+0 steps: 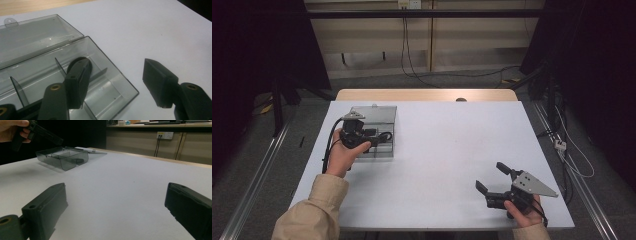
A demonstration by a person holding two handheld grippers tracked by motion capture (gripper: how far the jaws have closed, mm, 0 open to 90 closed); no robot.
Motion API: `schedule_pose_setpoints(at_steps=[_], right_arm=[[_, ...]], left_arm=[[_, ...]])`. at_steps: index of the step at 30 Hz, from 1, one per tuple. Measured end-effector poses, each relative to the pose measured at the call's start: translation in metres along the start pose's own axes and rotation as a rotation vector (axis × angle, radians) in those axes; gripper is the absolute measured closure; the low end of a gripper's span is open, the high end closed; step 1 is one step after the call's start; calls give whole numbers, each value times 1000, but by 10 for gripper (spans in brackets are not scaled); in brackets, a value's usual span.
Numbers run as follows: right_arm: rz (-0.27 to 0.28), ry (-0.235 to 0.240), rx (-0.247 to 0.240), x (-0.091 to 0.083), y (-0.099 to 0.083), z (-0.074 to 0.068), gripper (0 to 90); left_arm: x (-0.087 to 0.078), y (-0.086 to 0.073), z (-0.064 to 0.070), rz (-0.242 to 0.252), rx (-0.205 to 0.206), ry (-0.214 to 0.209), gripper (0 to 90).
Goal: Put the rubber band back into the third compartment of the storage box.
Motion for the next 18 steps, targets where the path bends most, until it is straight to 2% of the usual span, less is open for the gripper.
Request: schedule_pose_setpoints(at_steps=[11,18], right_arm=[[1,9,-2,2,1,-2,35],[1,9,0,1,1,-2,34]], left_arm=[[-13,-15,10,8,29,-48,250],[-19,-23,14,12,49,-57,218]])
Point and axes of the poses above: each handheld gripper's, and its own axes: x roughly forward along the jaws, y roughly out of its top, z roughly to its right, the point moved 1 cm from there along x, roughly forward along the jaws, and after that the axes turned 12 degrees about -x, right-handed, at the moved point
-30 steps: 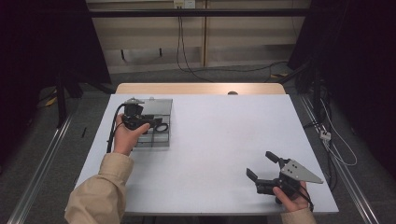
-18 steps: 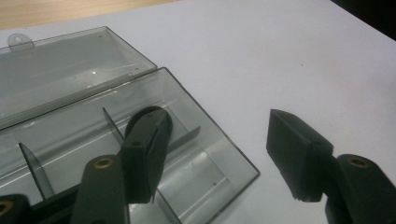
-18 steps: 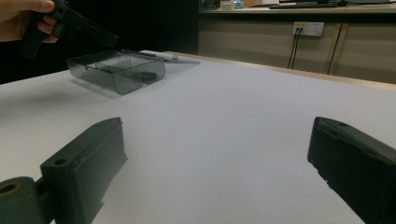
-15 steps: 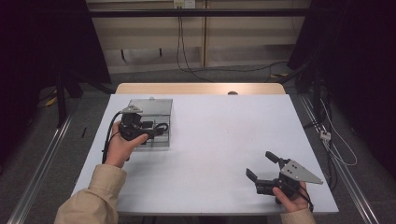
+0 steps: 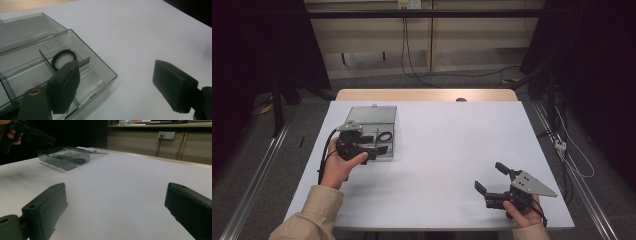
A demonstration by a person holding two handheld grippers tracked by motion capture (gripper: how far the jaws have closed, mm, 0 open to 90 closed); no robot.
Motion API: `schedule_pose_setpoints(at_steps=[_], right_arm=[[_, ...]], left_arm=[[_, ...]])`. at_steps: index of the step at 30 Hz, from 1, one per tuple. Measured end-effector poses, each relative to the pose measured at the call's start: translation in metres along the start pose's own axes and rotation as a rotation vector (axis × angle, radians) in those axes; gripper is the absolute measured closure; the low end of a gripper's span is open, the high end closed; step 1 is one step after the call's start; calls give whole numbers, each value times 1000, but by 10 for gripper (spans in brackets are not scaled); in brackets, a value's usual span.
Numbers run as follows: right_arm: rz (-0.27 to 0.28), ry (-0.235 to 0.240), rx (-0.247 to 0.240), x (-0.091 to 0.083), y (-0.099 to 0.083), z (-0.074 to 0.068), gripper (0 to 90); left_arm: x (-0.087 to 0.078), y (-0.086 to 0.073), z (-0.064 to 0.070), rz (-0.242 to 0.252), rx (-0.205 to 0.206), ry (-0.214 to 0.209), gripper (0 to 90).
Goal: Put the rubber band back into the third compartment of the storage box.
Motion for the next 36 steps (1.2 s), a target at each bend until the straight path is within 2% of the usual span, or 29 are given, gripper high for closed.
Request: schedule_pose_setpoints(at_steps=[6,18,36], right_arm=[[0,3,-1,0,0,0,35],[0,7,-4,1,0,-1,34],[-2,12,-7,1,0,-2,33]], left_arm=[[-5,-6,1,7,-2,-15,200],[-13,-26,-3,10,5,-16,170],[-19,-51,-2,11,14,-21,158]])
Point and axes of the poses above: each handheld gripper's, and its own axes: x roughly forward along the jaws, y roughly out of its top, z roughly to its right, the point moved 1 cm from there along x, roughly forward along the jaws, and after that the axes turned 12 degrees about -x, right-handed, at the moved point
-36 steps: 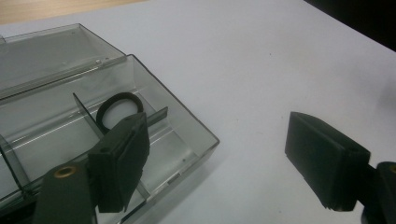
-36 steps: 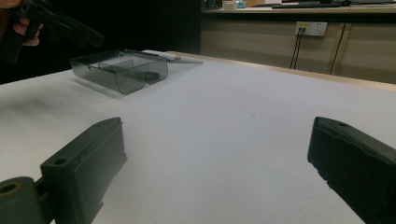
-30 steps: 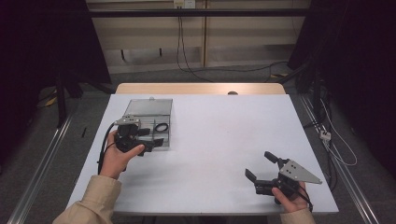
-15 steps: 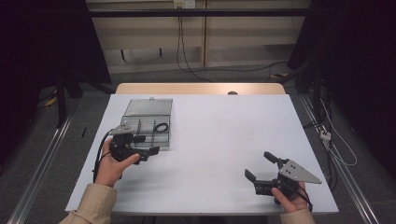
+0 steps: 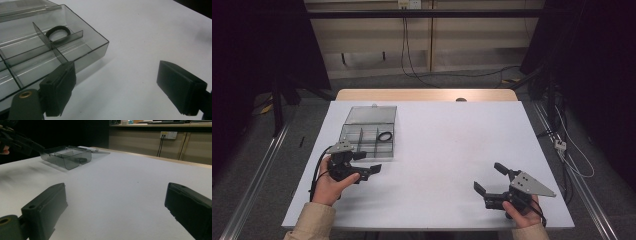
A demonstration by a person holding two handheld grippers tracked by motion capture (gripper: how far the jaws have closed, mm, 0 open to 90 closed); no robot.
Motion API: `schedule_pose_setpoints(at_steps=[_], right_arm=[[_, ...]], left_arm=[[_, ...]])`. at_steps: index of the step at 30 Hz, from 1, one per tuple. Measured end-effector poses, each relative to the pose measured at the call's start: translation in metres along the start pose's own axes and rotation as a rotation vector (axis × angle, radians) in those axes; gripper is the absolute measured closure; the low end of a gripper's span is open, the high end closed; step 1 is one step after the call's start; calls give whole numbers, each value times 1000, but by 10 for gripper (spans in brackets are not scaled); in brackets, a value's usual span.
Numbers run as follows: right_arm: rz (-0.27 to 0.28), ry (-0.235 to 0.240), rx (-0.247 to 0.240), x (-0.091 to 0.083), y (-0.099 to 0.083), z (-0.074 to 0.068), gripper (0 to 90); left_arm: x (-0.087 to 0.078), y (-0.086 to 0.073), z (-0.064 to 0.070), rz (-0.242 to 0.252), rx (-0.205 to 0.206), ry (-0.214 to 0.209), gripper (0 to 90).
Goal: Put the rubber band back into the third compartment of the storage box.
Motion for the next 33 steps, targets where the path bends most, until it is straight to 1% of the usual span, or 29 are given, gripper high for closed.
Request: schedule_pose_setpoints(at_steps=[3,6,7,11,15,22,23,24,25,33], right_arm=[[-1,0,-1,0,0,0,33],[0,0,0,0,0,0,33],[1,1,-1,0,0,0,33],[0,0,1,0,0,0,33],[-1,1,-1,0,0,0,33],[-2,4,2,0,0,-1,33],[-4,4,1,1,0,-1,33],[-5,6,1,1,-1,-1,33],[-5,7,0,1,-1,-1,33],[-7,9,-3,1,0,-2,33]], left_arm=[[-2,-4,0,4,0,-3,158],[-2,-7,-1,2,2,4,158],[-2,-8,-2,6,-3,2,158],[-2,-12,-2,-2,1,6,158],[-4,-14,-2,7,4,4,158],[-7,-22,-3,4,3,2,158],[-7,-23,-4,-2,8,6,158],[-7,-24,-4,2,1,4,158],[-8,-25,-4,-3,7,6,158],[-10,-33,-7,3,3,15,158]])
Point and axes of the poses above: each handheld gripper's, and its own axes: x roughly forward along the jaws, y roughly out of its top, z roughly to its right, the point moved 1 cm from there along x, roughly forward along the jaws, and after that the axes turned 12 degrees about -x, right-handed, at the moved point
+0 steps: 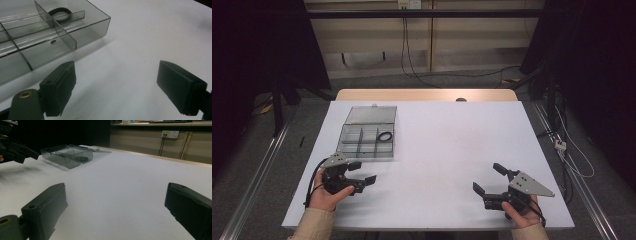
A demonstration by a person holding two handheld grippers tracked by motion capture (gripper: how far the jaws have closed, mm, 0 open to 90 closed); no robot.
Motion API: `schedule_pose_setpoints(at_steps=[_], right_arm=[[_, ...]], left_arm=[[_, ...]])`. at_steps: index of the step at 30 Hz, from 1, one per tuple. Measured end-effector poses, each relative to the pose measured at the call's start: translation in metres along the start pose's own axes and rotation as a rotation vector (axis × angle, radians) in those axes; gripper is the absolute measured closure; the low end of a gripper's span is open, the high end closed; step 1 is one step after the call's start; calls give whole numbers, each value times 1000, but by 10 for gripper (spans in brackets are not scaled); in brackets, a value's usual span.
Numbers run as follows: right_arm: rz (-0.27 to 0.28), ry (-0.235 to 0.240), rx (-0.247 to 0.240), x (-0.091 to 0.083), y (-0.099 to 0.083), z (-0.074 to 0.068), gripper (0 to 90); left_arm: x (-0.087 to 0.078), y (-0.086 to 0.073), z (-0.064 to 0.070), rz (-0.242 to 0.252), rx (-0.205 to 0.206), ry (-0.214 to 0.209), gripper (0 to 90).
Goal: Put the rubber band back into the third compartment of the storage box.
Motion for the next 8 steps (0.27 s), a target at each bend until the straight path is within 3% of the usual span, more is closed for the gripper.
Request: schedule_pose_setpoints(at_steps=[8], right_arm=[[-4,-2,3,0,0,1,33]], left_arm=[[1,-2,2,-4,17,2,151]])
Point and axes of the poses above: each handheld gripper's, and its own axes: x roughly forward along the jaws, y roughly out of its top, z roughly to its right, the point moved 1 cm from there along x, roughly forward along the jaws, and after that the axes turned 12 degrees about -x, right-handed, at the moved point
